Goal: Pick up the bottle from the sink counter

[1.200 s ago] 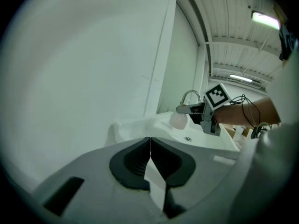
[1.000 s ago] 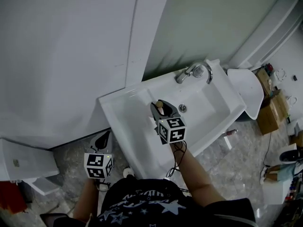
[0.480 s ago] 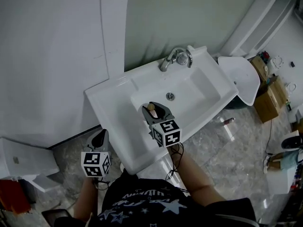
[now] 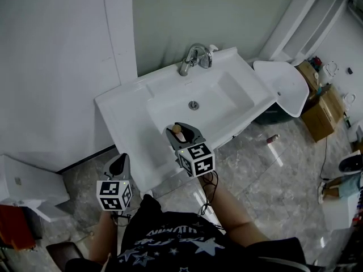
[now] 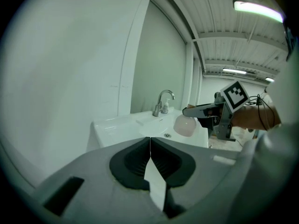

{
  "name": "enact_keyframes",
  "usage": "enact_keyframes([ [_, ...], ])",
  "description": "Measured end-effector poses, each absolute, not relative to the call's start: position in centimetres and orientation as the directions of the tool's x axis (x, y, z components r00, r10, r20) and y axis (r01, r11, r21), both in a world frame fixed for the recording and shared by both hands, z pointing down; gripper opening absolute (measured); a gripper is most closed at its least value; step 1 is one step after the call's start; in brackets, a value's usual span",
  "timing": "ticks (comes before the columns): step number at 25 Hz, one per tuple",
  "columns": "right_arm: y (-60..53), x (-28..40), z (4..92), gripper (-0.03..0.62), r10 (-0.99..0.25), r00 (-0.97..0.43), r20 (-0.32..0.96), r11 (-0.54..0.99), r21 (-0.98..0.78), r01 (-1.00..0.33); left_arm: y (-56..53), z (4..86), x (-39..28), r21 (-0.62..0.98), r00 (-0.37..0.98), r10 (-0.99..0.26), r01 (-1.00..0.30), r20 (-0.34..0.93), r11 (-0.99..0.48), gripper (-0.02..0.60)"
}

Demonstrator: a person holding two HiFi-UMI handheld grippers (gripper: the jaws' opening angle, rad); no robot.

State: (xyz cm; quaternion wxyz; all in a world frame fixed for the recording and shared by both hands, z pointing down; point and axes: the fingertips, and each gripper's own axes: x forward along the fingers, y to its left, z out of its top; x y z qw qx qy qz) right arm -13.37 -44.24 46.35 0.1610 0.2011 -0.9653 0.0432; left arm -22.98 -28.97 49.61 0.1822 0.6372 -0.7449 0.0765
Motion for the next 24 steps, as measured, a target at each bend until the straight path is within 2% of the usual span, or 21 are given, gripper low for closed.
enact_keyframes([
  [24,-32.9,-2.2,46.0,0.141,-0.311,-0.905,0.291,0.939,-0.056,-0.340,-16.2,49.4,-12.0,0.111,-0.224,-0.906,-0.953,0.360,0.281,0.020],
])
